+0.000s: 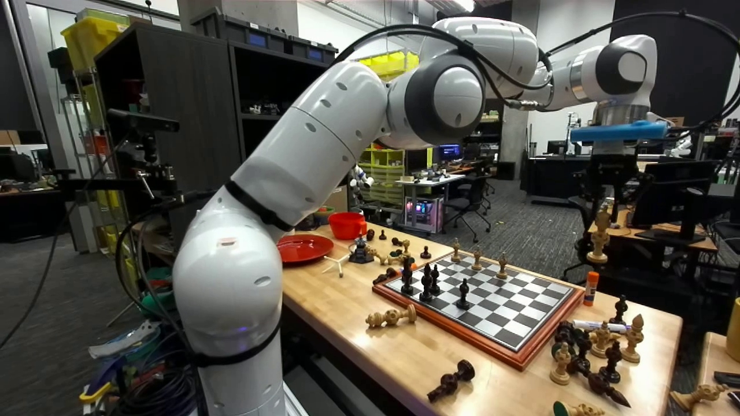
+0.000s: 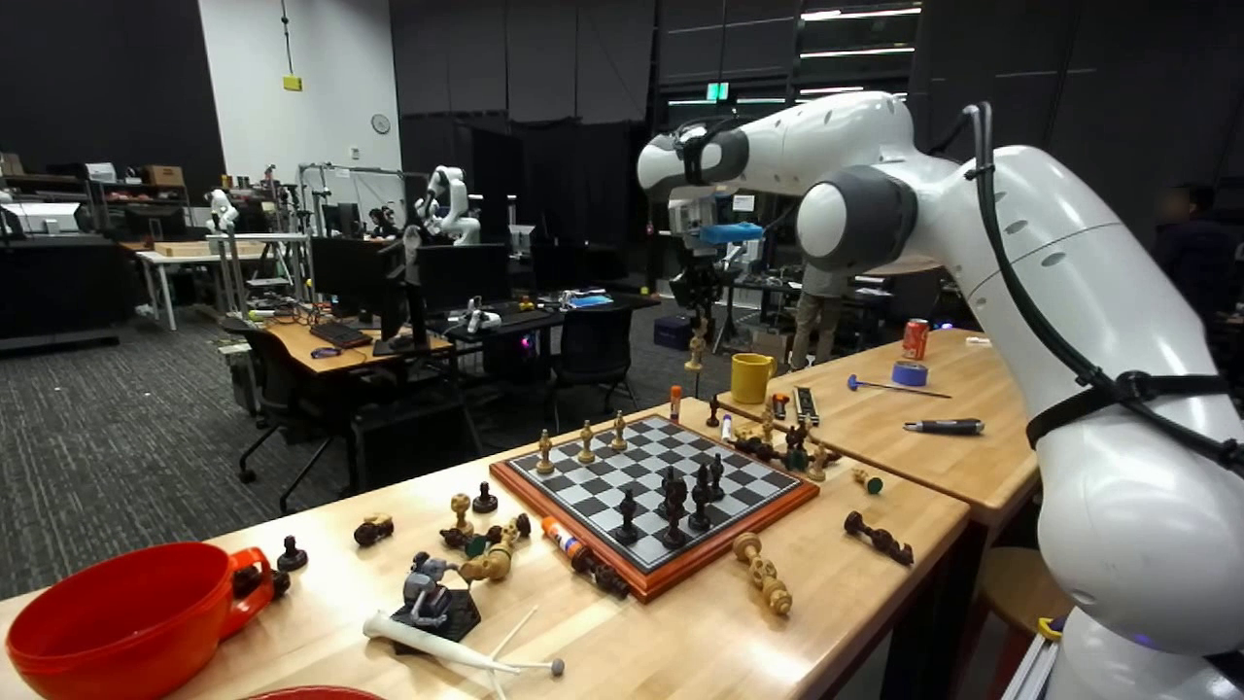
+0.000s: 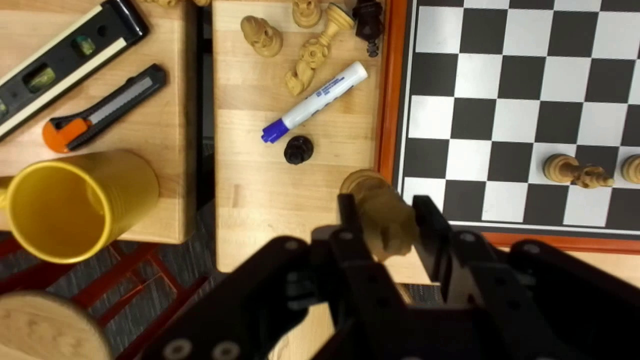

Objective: Move the brown chess piece to the left

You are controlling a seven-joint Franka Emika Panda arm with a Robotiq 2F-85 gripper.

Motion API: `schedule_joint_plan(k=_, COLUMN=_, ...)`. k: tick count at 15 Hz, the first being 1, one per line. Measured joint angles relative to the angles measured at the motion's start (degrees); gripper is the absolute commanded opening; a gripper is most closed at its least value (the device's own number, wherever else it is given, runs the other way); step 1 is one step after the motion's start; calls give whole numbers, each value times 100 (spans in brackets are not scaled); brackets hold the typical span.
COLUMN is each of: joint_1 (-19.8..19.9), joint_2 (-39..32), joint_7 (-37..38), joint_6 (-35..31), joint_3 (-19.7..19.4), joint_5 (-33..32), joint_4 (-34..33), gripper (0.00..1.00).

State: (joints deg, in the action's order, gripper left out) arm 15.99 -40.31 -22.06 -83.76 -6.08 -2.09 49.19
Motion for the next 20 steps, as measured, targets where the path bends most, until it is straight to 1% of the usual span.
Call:
schedule_joint_plan(k=1, joint_1=-62, joint_2=94, joint_7=-70, joint_6=-4, joint_3=3, joint_5=-35, joint_4=10, gripper=31)
schedule_joint_plan(k=4, joint_1=-182, joint_2=265, joint_7=-151, joint_6=-2, joint_3=31, joint_5=-40, joint_4=44, gripper=31)
schedule_joint_plan(k=8, joint_1=-172, joint_2=287, joint_7=-207, joint_6=-4, joint_3=35, joint_5=-40, joint_4=118, gripper=31)
schedule_joint_plan(k=9, joint_1=-164, joint_2=287, joint_7=-212, joint_6=-4, joint_3=35, joint_5=-40, joint_4=128, gripper=8)
schedule_joint_plan(k=14, joint_1=-221, joint_2=247, joint_7=-235, joint_6=-12, joint_3=64, joint_5=-37, joint_4=116, gripper=8)
schedule_joint_plan(k=20, joint_1=-650, joint_2=188, joint_7=-354, joint_6=-21, joint_3=151, joint_5=-192, joint_4=-6, gripper=8)
